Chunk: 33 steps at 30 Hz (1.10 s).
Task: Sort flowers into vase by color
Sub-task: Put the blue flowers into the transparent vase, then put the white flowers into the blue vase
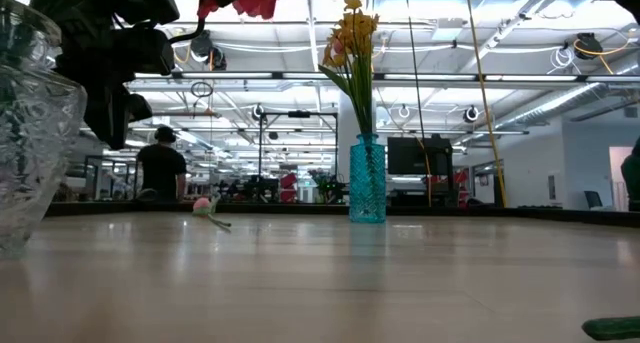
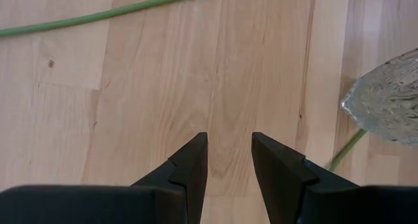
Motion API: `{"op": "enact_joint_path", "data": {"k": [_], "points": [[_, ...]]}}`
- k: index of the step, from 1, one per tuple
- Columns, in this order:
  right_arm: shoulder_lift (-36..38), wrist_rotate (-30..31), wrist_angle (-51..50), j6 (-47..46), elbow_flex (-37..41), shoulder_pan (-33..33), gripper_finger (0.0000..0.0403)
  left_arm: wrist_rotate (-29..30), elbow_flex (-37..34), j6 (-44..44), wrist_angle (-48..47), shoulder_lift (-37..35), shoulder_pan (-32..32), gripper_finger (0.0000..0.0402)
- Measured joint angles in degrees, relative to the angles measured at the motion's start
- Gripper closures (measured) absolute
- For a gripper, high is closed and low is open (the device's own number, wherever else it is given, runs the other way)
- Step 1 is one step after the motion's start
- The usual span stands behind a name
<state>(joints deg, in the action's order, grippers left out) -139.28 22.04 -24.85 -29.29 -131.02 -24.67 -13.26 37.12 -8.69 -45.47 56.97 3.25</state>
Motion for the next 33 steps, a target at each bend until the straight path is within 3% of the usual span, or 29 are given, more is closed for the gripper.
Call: {"op": "enact_joint_path", "data": {"k": [33], "points": [[1.1, -15.0, -4.7, -5.9, -4.0, 0.1, 0.0268, 0.0, 0.0, 0.1, 0.1, 0.0, 0.0, 0.0277]]}}
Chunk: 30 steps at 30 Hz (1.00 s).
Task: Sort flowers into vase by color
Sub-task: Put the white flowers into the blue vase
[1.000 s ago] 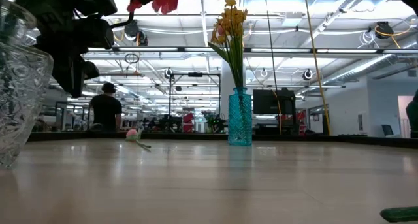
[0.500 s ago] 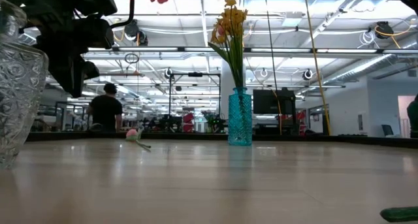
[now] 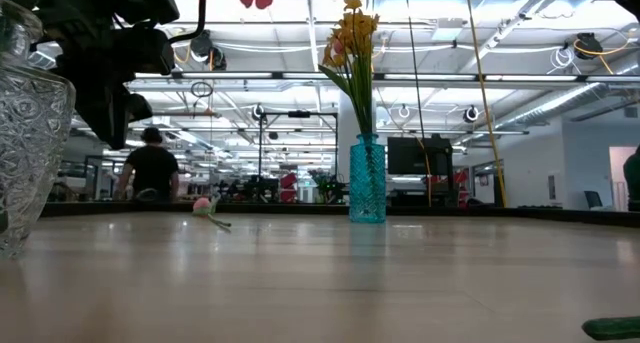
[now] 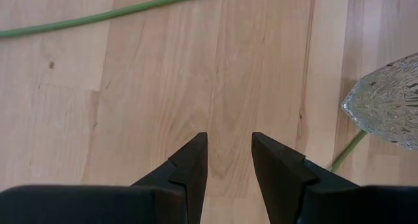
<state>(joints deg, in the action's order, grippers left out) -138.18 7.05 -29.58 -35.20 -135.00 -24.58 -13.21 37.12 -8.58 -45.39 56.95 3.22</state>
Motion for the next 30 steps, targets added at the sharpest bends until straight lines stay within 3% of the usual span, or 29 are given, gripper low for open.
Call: {"op": "enact_joint_path", "data": {"k": [15, 23, 27, 30], "points": [[5.4, -2.9, -4.4, -1.7, 0.1, -0.7, 0.0268, 0.0, 0.0, 0.0, 0.4, 0.0, 0.0, 0.0277], [10.6, -2.2, -14.4, -3.9, 0.0, -1.0, 0.0268, 0.0, 0.0, 0.1, 0.4, 0.0, 0.0, 0.0277], [13.4, 1.3, -19.9, -8.8, 0.0, -1.0, 0.0268, 0.0, 0.0, 0.1, 0.4, 0.0, 0.0, 0.0277], [15.2, 5.0, -27.5, -18.2, 0.0, -1.0, 0.0269, 0.0, 0.0, 0.1, 0.4, 0.0, 0.0, 0.0277]]}}
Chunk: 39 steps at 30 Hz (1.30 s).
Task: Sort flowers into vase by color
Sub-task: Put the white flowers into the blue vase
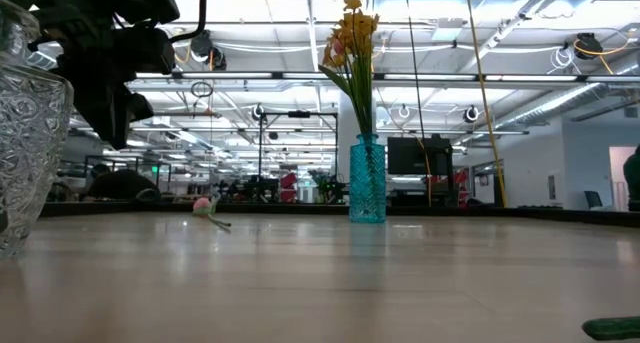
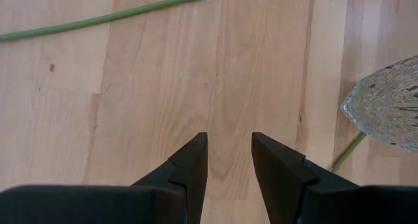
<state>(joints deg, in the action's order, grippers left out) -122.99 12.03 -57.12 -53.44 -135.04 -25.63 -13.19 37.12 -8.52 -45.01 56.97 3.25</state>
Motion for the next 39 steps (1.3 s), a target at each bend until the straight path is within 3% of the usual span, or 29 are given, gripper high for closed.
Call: {"op": "enact_joint_path", "data": {"k": [4, 8, 11, 13, 21, 25, 32, 39], "points": [[0.9, 3.1, -14.0, -19.5, 0.0, -0.3, 0.0277, 0.0, 0.0, 0.0, 0.0, 0.0, 0.0, 0.0277], [0.5, 0.3, -27.4, -45.4, 0.0, -0.7, 0.0294, 0.0, 0.0, 0.0, -0.1, 0.0, 0.0, 0.0277], [-0.8, -3.1, -32.0, -62.2, 0.0, -1.2, 0.0306, 0.0, 0.0, 0.0, -0.1, 0.0, 0.0, 0.0277], [-2.0, -3.4, -32.7, -67.9, 0.0, -1.8, 0.0311, 0.0, 0.0, 0.0, -0.1, 0.0, 0.0, 0.0277], [-7.6, -4.4, -32.9, -80.6, 0.1, -5.6, 0.0303, 0.0, 0.0, 0.2, -0.1, 0.0, 0.0, 0.0277], [-9.7, -9.2, -33.0, -82.0, 0.0, -7.5, 0.0282, 0.0, 0.0, 0.3, -0.1, 0.0, 0.0, 0.0277], [-14.0, -10.0, -33.0, -83.0, 0.1, -10.0, 0.0238, 0.0, 0.0, 0.3, -0.1, 0.0, 0.0, 0.0277], [-17.3, -20.5, -32.6, -86.7, 0.1, -11.6, 0.0229, 0.0, 0.0, 0.3, 0.0, 0.0, 0.0, 0.0277]]}}
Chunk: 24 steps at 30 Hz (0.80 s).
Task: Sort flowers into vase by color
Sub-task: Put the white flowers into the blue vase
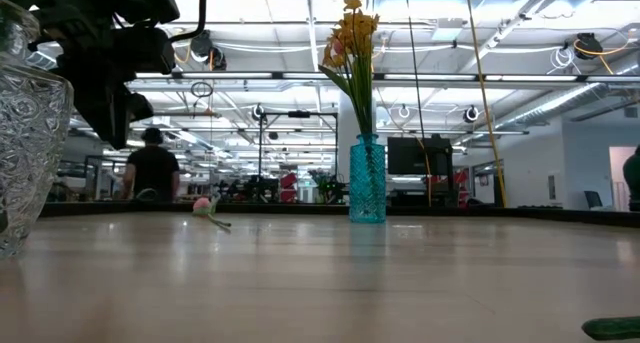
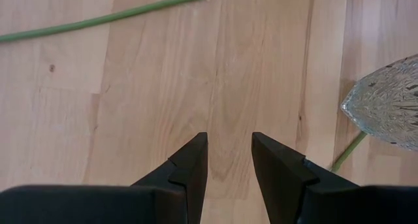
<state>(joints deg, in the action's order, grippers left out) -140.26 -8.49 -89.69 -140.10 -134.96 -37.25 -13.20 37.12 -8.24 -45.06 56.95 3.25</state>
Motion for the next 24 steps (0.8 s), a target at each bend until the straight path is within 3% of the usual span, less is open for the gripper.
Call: {"op": "enact_joint_path", "data": {"k": [11, 24], "points": [[-4.1, -0.9, -0.3, -0.4, 0.0, -0.6, 0.0266, 0.0, 0.0, 0.0, 0.0, 0.0, 0.0, 0.0277], [-5.0, 1.4, -0.3, -1.5, 0.0, 1.3, 0.0271, 0.3, 0.0, -0.3, 0.0, 0.0, 0.0, 0.0277]]}}
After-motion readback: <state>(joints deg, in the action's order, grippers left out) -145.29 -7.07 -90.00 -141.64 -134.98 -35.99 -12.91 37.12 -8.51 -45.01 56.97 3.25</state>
